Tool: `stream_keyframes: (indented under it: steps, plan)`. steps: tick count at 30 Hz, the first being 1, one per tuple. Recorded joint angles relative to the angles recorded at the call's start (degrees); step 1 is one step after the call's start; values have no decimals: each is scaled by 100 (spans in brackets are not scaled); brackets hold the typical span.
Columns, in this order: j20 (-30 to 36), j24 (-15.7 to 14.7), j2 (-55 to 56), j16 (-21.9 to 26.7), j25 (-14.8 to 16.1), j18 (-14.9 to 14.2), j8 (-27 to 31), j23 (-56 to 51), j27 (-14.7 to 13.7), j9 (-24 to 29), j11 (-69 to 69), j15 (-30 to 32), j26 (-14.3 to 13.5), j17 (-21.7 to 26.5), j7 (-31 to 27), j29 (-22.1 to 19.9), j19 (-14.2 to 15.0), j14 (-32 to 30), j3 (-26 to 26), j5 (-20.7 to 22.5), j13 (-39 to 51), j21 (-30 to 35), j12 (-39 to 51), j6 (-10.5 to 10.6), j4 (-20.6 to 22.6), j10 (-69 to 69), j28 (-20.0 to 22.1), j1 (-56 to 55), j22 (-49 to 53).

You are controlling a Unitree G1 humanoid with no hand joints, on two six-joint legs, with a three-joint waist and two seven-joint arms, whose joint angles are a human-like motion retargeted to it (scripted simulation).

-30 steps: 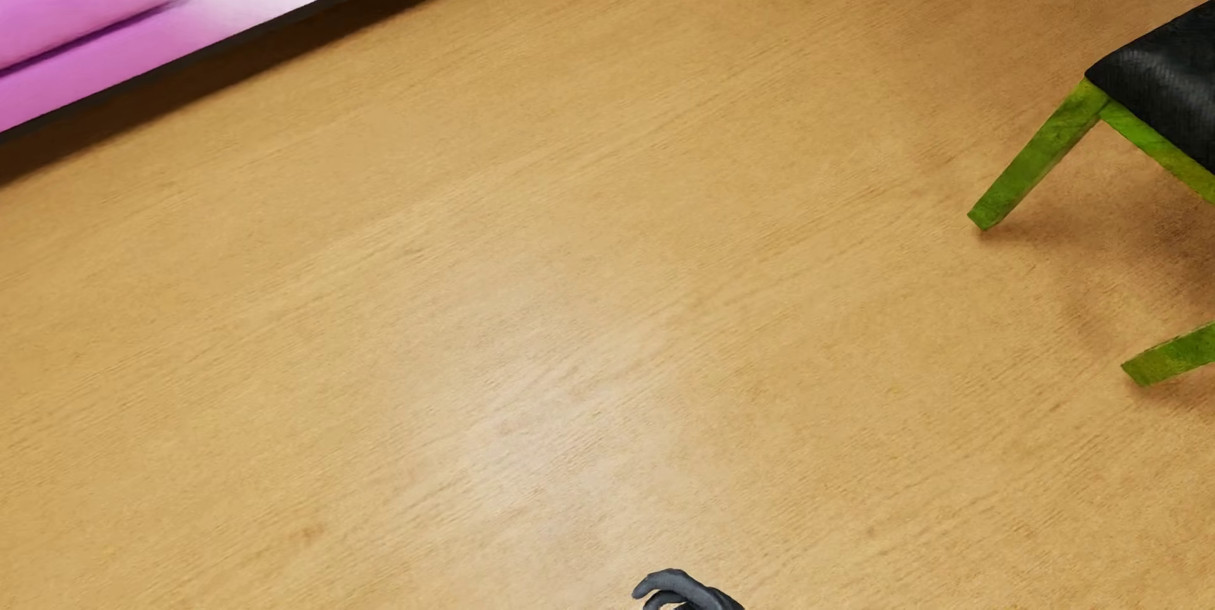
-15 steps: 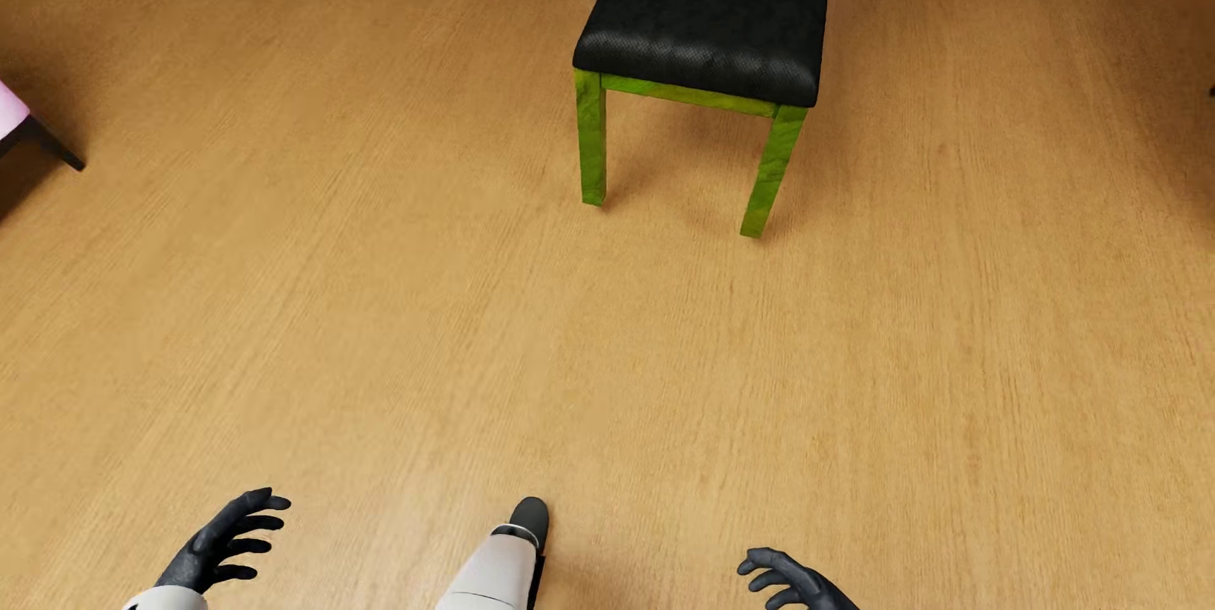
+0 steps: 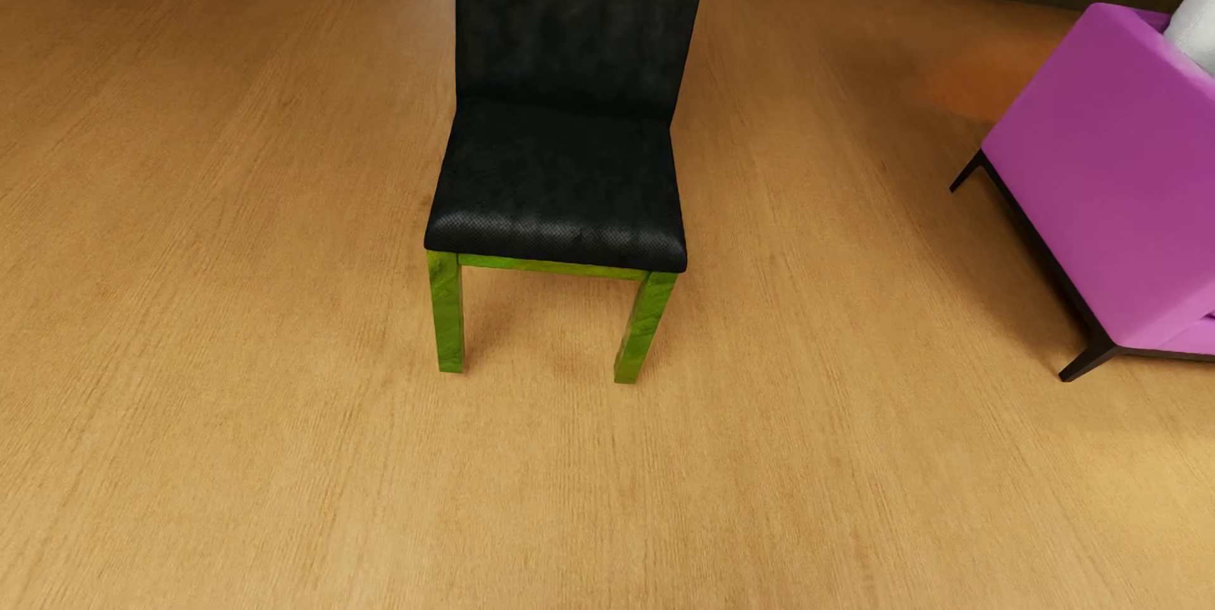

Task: Walk towards dark gray chair

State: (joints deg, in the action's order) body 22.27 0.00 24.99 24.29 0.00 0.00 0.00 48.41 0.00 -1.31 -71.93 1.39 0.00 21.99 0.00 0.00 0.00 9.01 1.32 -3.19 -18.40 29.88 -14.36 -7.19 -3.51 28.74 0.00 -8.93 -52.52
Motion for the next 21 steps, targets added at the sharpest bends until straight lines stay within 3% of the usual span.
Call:
stream_keyframes:
  steps: [2,4,6,8,9,11,13,16,17,18,21]
  plan:
    - [155,0,211,-58,0,0,0,-95,0,47,1528,502,0,98,0,0,0,330,110,15,-81,-323,-109,180,-59,-29,0,402,70]
    - [377,0,217,-27,0,0,0,-215,0,65,3212,340,0,153,0,0,0,670,218,86,-57,-428,-163,316,-62,-85,0,777,130]
    - [530,0,139,48,0,0,0,-292,0,31,4760,-479,0,140,0,0,0,993,368,32,3,-437,-169,374,7,-92,0,1023,146]
    - [455,0,68,127,0,0,0,-355,0,38,4813,-1388,0,61,0,0,0,1337,436,-171,-45,-396,-143,398,52,20,0,1293,64]
    - [343,0,94,157,0,0,0,-391,0,58,4811,-1244,0,21,0,0,0,1501,437,-228,-90,-347,-135,416,56,101,0,1442,16]
    - [-23,0,266,183,0,0,0,-422,0,52,4574,125,0,-59,0,0,0,1600,423,-278,-179,-180,-127,477,10,302,0,1640,-57]
    - [-411,0,406,110,0,0,0,-251,0,82,4021,1020,0,-100,0,0,0,942,341,-246,-177,70,-83,657,-204,681,0,1624,-103]
    - [-548,0,115,-44,0,0,0,84,0,99,3776,673,0,20,0,0,0,-1543,162,-36,3,382,1,1004,-759,2383,0,573,58]
    - [-450,0,4,-53,0,0,0,66,0,76,3835,490,0,122,0,0,0,-2032,104,29,74,394,51,1097,-921,3149,0,-49,239]
    - [-332,0,-97,-49,0,0,0,-10,0,76,3882,314,0,250,0,0,0,-2138,34,89,145,369,114,1194,-1056,3941,0,-683,486]
    - [-348,0,-344,-129,0,0,0,-5,0,186,4026,22,0,602,0,0,0,-1041,-380,75,581,29,233,1096,-931,4497,0,-1689,1033]
